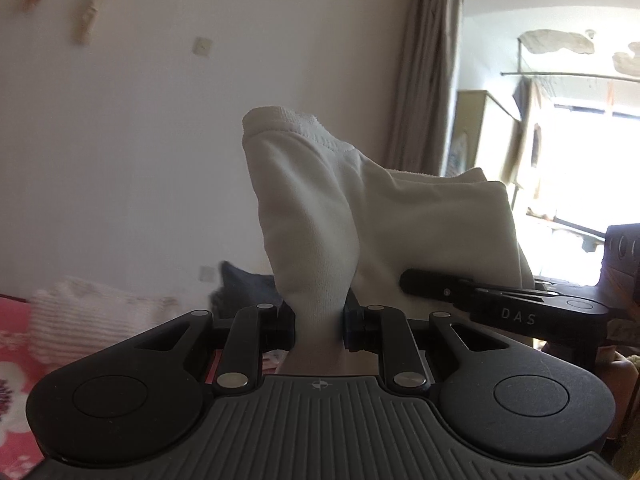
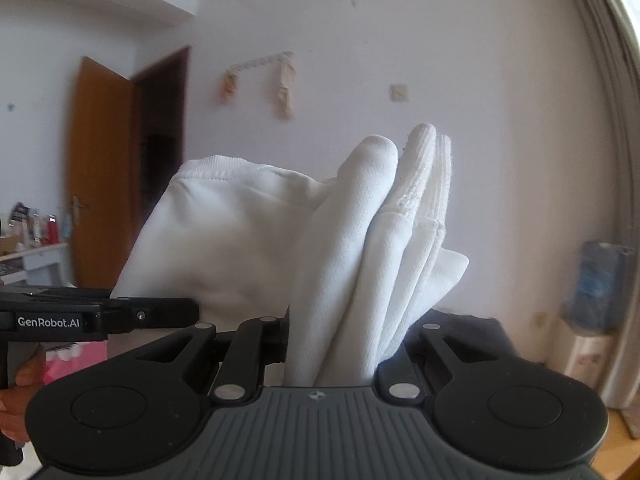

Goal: Fold clothes
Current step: 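Carry the folded white sweatshirt with both grippers toward the clothes stack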

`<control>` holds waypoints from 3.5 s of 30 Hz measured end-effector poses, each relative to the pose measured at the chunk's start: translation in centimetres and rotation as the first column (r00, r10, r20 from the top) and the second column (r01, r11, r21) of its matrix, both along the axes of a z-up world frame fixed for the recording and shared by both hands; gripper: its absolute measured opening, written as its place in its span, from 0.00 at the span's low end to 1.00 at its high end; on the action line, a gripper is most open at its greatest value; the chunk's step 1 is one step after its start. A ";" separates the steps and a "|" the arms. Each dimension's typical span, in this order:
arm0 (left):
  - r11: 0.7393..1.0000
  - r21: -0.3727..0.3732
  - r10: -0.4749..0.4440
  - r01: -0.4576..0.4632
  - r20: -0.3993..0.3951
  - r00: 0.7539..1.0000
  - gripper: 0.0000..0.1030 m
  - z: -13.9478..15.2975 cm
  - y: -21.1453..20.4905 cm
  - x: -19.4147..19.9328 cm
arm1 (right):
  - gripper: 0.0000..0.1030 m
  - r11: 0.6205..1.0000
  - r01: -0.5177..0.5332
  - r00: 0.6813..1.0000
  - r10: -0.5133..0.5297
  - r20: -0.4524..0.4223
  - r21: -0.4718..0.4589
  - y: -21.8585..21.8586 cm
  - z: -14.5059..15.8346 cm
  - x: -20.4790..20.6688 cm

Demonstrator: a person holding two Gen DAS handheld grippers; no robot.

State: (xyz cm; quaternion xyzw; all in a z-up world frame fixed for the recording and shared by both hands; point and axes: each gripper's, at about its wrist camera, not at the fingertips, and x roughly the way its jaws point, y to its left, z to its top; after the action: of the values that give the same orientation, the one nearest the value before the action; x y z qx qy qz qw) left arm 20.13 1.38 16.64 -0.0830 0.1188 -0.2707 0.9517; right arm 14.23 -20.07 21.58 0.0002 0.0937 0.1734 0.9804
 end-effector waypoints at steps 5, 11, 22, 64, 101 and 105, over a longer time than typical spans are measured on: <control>0.998 -0.048 -0.047 0.046 -0.028 0.998 0.18 3.6 -2.3 3.0 | 0.16 0.999 0.038 0.999 -0.039 -0.025 -0.032 -2.7 4.2 1.7; 0.996 -0.093 -0.016 0.006 -0.108 0.994 0.18 7.7 -4.1 6.7 | 0.16 0.998 0.014 0.998 -0.018 -0.068 -0.053 -6.2 8.9 6.5; 0.995 -0.093 -0.033 0.020 -0.131 0.991 0.18 12.9 -2.1 12.2 | 0.16 1.000 0.000 0.994 -0.002 -0.109 -0.019 -5.8 15.2 11.9; 0.641 -0.204 0.702 -0.739 -0.233 0.673 0.17 2.6 3.3 26.0 | 0.16 0.510 -0.846 0.466 0.849 -0.248 0.157 10.8 5.9 56.5; 0.458 -0.339 0.600 -0.821 -0.563 0.568 0.17 -13.0 11.1 25.8 | 0.16 0.326 -0.926 0.119 0.731 -0.672 0.190 25.0 -9.4 63.0; 0.423 -0.371 0.556 -0.827 -0.614 0.560 0.17 -14.6 13.2 25.6 | 0.16 0.320 -0.925 0.076 0.687 -0.723 0.207 27.0 -10.9 63.3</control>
State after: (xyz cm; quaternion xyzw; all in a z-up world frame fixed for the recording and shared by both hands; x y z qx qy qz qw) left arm 45.72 14.63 1.99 -0.4889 0.1665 0.1579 0.8416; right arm 77.55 6.90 10.71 -0.1386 0.4691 0.6608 0.5693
